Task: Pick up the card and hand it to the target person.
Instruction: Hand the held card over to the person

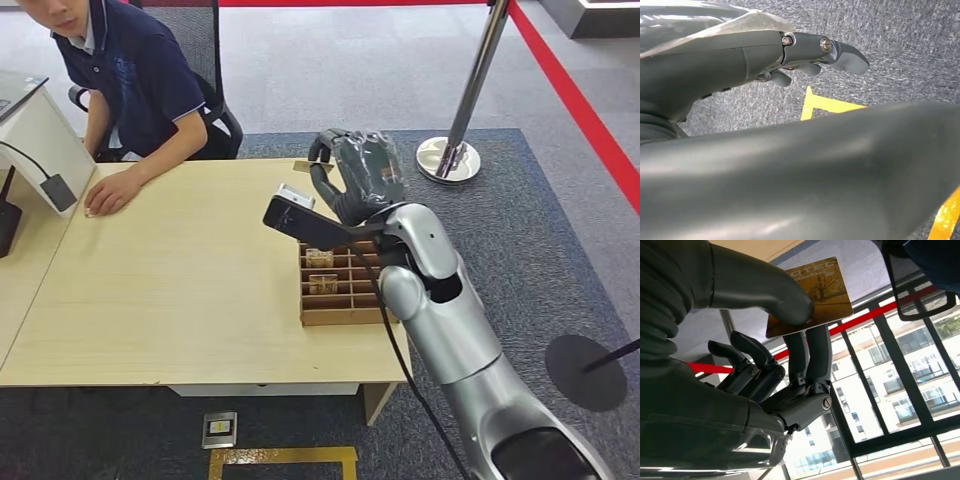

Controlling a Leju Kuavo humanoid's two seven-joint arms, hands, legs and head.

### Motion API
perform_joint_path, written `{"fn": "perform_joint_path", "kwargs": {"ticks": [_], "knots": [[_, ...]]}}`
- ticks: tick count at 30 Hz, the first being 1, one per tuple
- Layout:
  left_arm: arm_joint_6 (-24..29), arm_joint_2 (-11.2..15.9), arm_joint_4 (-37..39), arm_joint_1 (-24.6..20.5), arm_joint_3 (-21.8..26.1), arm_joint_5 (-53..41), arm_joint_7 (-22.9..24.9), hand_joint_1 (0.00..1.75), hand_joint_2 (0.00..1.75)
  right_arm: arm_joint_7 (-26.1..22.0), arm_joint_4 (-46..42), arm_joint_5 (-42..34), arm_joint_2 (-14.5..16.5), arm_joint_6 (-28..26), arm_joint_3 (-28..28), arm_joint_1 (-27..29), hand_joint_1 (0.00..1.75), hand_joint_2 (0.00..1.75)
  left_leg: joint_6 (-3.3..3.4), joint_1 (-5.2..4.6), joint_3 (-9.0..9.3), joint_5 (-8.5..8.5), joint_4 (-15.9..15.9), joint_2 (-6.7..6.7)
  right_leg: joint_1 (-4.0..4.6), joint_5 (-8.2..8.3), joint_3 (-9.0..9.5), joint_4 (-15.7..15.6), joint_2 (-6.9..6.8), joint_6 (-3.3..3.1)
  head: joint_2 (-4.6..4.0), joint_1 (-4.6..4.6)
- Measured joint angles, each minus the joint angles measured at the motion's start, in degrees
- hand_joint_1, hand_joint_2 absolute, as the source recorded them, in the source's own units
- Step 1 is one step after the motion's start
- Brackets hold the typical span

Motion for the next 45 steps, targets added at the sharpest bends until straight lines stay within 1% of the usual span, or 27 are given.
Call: {"fn": "perform_joint_path", "kwargs": {"ticks": [5, 10, 13, 18, 23, 30, 31, 34, 35, 39, 45], "knots": [[0.17, -0.11, 0.04, -0.12, 0.02, 0.23, 0.73, 0.0, 0.0, -0.77, 6.52, -0.91, 3.75, -0.46, 1.85, -4.45, 1.75, 1.75, -0.01, 0.01, -0.01, 0.01, 0.0, -0.01, 0.01, 0.0, -0.01, 0.02, 0.0, 0.0, 0.0, 0.0], [0.27, -0.22, 0.09, -0.14, 0.02, 0.28, 1.23, 0.0, 0.0, -0.76, 10.91, -1.19, 6.07, -0.53, 2.75, -6.59, 1.75, 1.75, -0.01, 0.0, -0.04, 0.0, 0.0, -0.01, 0.02, 0.0, -0.02, 0.01, 0.0, 0.0, 0.0, 0.0], [0.29, -0.23, 0.1, -0.17, 0.02, 0.22, 1.4, 0.0, 0.0, -0.42, 14.85, -1.49, 8.15, -0.53, 3.35, -8.21, 1.75, 1.75, -0.01, 0.0, -0.04, 0.0, 0.0, 0.0, 0.01, 0.0, -0.03, 0.0, 0.0, 0.0, 0.0, 0.0], [0.21, -0.23, 0.11, -0.23, 0.01, -0.16, 1.31, 0.0, 0.0, 1.63, 21.51, -5.81, 11.17, -1.4, 6.05, -10.1, 1.75, 1.75, -0.01, 0.03, -0.03, 0.0, 0.0, 0.0, 0.01, -0.01, -0.03, 0.01, 0.0, 0.0, 0.0, -0.01], [0.1, -0.23, 0.11, -0.27, -0.26, -1.03, 1.24, 0.0, 0.0, 3.47, 26.41, -9.47, 12.26, -2.57, 9.87, -11.18, 1.75, 1.75, -0.01, 0.04, -0.04, 0.0, 0.0, 0.0, 0.02, -0.01, -0.03, 0.0, 0.0, 0.0, 0.0, -0.01], [0.04, -0.23, 0.11, -0.28, -0.55, -1.61, 1.26, 0.0, 0.0, 4.75, 30.31, -11.52, 12.58, -2.82, 13.4, -11.57, 1.75, 1.75, -0.01, 0.03, -0.04, 0.0, 0.0, -0.01, 0.01, 0.0, -0.03, -0.01, 0.0, 0.0, 0.0, -0.01], [0.04, -0.23, 0.11, -0.28, -0.56, -1.64, 1.26, 0.0, 0.0, 4.92, 30.64, -11.7, 12.61, -2.82, 13.79, -11.59, 1.37, 1.75, -0.01, 0.03, -0.04, 0.0, 0.0, 0.0, 0.01, 0.0, -0.03, -0.01, 0.0, 0.0, 0.0, 0.0], [0.05, -0.23, 0.11, -0.28, -0.62, -1.71, 1.26, 0.0, 0.0, 5.54, 31.5, -12.41, 12.69, -2.83, 14.98, -11.69, 0.06, 1.75, -0.01, 0.03, -0.04, 0.0, 0.0, -0.01, 0.01, 0.0, -0.03, -0.01, 0.0, 0.0, 0.0, 0.0], [0.07, -0.23, 0.11, -0.28, -0.66, -1.73, 1.26, 0.0, 0.0, 5.81, 31.78, -12.88, 12.71, -2.91, 15.4, -11.73, 0.0, 1.75, -0.01, 0.04, -0.03, 0.0, 0.0, -0.01, 0.01, 0.0, -0.03, 0.0, 0.0, 0.0, 0.0, -0.01], [0.16, -0.23, 0.11, -0.28, -0.77, -1.76, 1.28, 0.0, 0.0, 6.62, 32.94, -14.83, 12.73, -3.94, 17.17, -11.83, 0.0, 1.75, -0.01, 0.04, -0.03, 0.0, 0.0, 0.0, 0.01, 0.0, -0.03, 0.0, 0.0, 0.0, 0.0, 0.0], [0.46, -0.24, 0.11, -0.28, -0.75, -1.37, 2.23, 0.0, 0.0, 6.54, 34.21, -15.9, 12.74, -4.89, 18.88, -12.23, 0.0, 1.75, -0.01, 0.04, -0.04, 0.0, 0.0, 0.0, 0.01, 0.0, -0.03, -0.01, 0.0, 0.0, 0.0, -0.01]]}}
